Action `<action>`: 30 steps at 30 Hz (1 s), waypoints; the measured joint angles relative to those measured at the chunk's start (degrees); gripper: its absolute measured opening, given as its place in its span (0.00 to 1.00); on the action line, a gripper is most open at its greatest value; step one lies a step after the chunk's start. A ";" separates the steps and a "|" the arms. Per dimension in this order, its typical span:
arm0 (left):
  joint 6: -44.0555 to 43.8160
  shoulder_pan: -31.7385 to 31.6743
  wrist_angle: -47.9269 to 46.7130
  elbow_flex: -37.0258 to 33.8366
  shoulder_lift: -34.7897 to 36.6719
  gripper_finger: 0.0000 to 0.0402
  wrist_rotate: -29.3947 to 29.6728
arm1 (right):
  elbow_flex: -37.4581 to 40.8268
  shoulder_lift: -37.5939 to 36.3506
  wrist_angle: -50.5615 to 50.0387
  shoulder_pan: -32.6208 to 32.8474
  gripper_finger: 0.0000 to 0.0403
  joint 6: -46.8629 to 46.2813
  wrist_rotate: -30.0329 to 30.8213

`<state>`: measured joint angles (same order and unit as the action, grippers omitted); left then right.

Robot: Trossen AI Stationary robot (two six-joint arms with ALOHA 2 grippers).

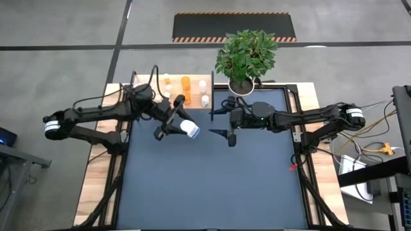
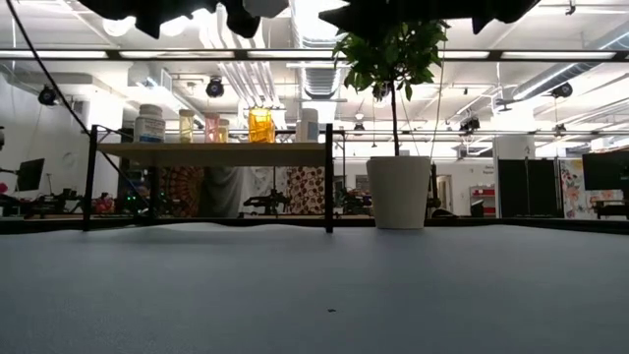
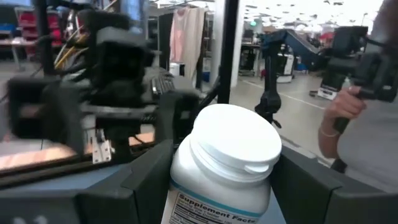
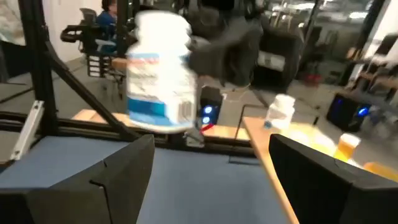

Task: Pick and place medicine bottles onto shelf by color
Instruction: Put the white pill bottle on the shelf

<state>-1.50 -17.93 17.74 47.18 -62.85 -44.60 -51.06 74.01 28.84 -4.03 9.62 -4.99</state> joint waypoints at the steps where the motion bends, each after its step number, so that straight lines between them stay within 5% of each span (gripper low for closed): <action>1: 0.55 0.99 0.55 -0.04 -0.40 0.55 0.64 | -0.04 0.49 0.02 -0.03 0.77 -0.68 -0.38; 19: 3.78 5.77 10.21 -0.36 -11.85 0.55 1.18 | -6.38 11.78 -0.18 -0.13 0.73 -9.96 -21.91; 30: 4.17 5.85 10.23 -0.66 -10.88 0.55 -0.09 | -8.72 13.87 -0.71 -0.20 0.37 -9.67 -25.72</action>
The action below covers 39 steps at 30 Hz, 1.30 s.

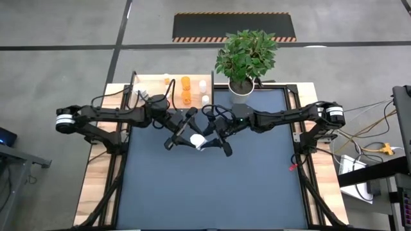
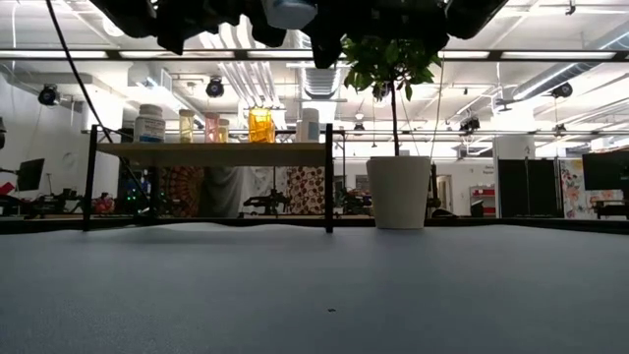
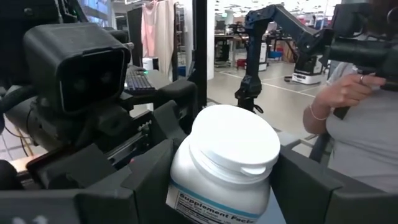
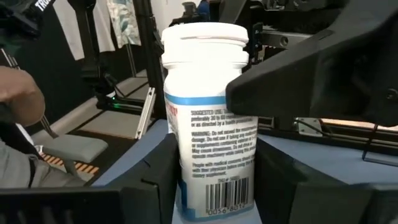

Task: Pick and place medicine bottles onto shelf by color
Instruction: Put the white pill bottle on the shelf

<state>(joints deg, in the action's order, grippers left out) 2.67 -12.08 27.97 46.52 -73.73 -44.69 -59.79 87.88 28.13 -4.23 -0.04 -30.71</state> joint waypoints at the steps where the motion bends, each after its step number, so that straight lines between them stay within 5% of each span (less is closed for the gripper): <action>1: 0.61 0.00 -0.11 -0.02 0.05 0.55 0.01 | -0.12 -0.04 -0.60 0.00 0.36 0.18 -0.01; 8: 0.84 -0.56 -0.74 -0.07 1.85 0.66 0.43 | 0.13 -0.74 -3.10 0.10 0.36 2.86 -0.23; 12: 1.01 -2.25 -3.08 0.03 5.40 0.71 0.67 | 0.19 -1.06 -8.39 0.43 0.35 6.06 5.29; 16: 1.27 -3.80 -9.24 0.33 10.48 0.72 3.70 | 0.58 -1.32 -12.62 1.69 0.35 9.13 16.73; 24: 4.31 -1.14 -18.66 -0.19 14.72 0.72 23.52 | 3.68 -1.32 -9.15 5.53 0.35 13.46 42.48; 29: 12.65 3.06 -19.96 -0.79 11.23 0.72 29.37 | 7.95 -0.97 2.58 5.64 0.35 12.78 42.77; 34: 14.29 4.85 -19.60 0.20 8.65 0.72 38.03 | 9.40 -0.97 3.87 5.63 0.35 12.06 45.93; 39: 14.81 5.11 -20.14 0.07 6.04 0.72 39.06 | 9.48 -0.97 3.94 5.73 0.35 12.06 46.60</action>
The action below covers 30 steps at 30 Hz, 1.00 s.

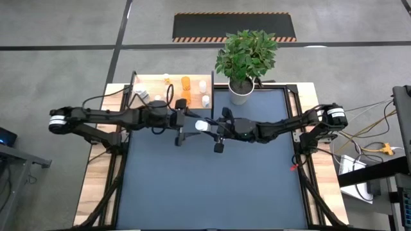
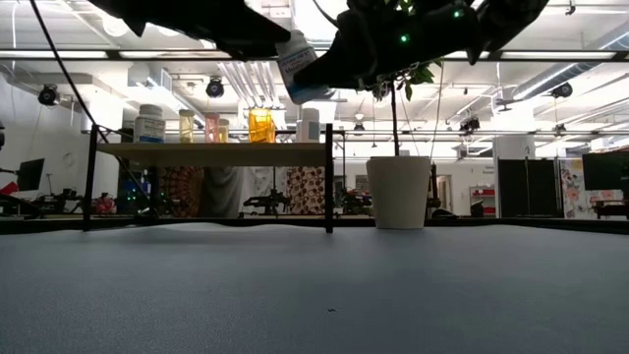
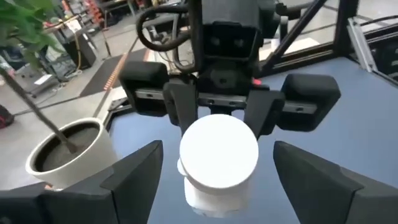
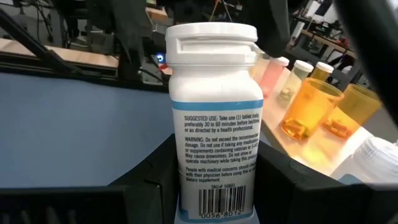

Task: Pick and place medicine bottles onto shelf by color
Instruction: Put the white pill bottle on the shelf

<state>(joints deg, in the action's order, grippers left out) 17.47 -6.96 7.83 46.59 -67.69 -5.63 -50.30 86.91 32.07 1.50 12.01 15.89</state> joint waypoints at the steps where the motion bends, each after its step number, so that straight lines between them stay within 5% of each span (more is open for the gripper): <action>1: 0.01 0.05 0.26 0.00 -0.40 0.72 -0.09 | 0.00 0.02 -0.06 0.04 0.35 0.02 0.40; 8: 0.00 0.34 0.51 0.04 -1.27 0.66 -0.07 | 0.03 0.04 -0.28 0.00 0.35 0.02 0.83; 19: -0.52 0.40 0.70 0.00 -1.33 0.37 0.29 | 0.22 0.07 -0.38 0.00 0.35 0.03 0.60; 25: -0.46 0.47 0.68 0.10 -1.33 0.38 0.66 | 0.22 0.07 -0.26 0.00 0.38 1.23 0.63; 30: -0.78 0.75 0.52 0.05 -1.26 0.41 1.81 | 0.22 0.09 -0.10 0.00 0.50 2.18 0.46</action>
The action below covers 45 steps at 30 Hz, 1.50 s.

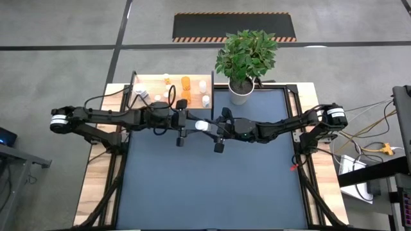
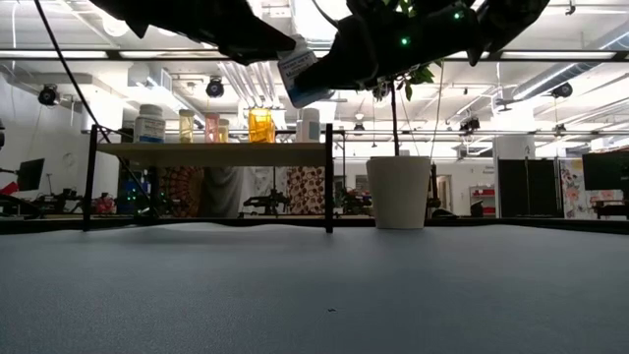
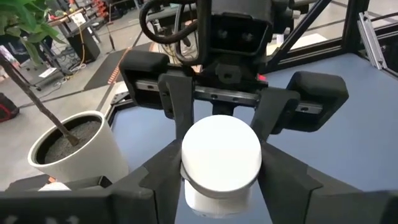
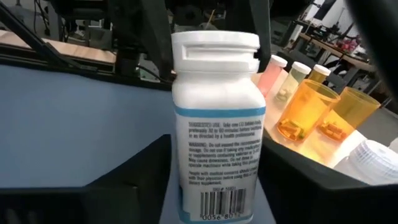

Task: Pick and place medicine bottles onto shelf by color
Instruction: Put the white pill bottle on the shelf

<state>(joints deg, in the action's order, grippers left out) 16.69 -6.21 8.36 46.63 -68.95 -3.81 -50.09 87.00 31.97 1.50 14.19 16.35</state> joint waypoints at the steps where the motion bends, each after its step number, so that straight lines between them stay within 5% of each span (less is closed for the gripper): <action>1: -0.03 0.09 -0.02 0.07 0.00 0.41 0.00 | 0.00 -0.01 0.10 0.00 0.53 -0.03 0.01; 8: -2.80 0.54 -2.69 0.26 2.76 0.41 0.08 | 0.00 -0.91 -0.02 0.00 0.69 -0.17 -0.03; 15: -8.15 1.06 -14.62 0.35 12.78 0.42 1.16 | -0.02 -3.29 -2.84 0.00 0.74 -1.13 -0.03; 24: -13.44 1.09 -51.06 13.00 23.42 0.42 23.34 | 0.00 -4.81 -4.73 -0.02 0.71 -1.13 0.17; 30: -16.54 0.91 -67.04 19.94 22.96 0.42 32.98 | 0.00 -4.72 -4.73 -0.02 0.72 -1.96 0.14; 36: -24.17 -0.45 -76.41 19.40 20.94 0.42 37.38 | 0.00 -4.70 -4.71 -0.02 0.71 -2.23 0.10; 45: -28.07 -4.02 -79.39 19.32 16.49 0.42 41.72 | 0.06 -4.68 -4.73 -0.02 0.71 -2.07 -0.07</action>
<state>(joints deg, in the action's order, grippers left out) -11.38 -10.23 -71.03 65.95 -52.46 37.91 -50.02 82.32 27.24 1.48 12.12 16.27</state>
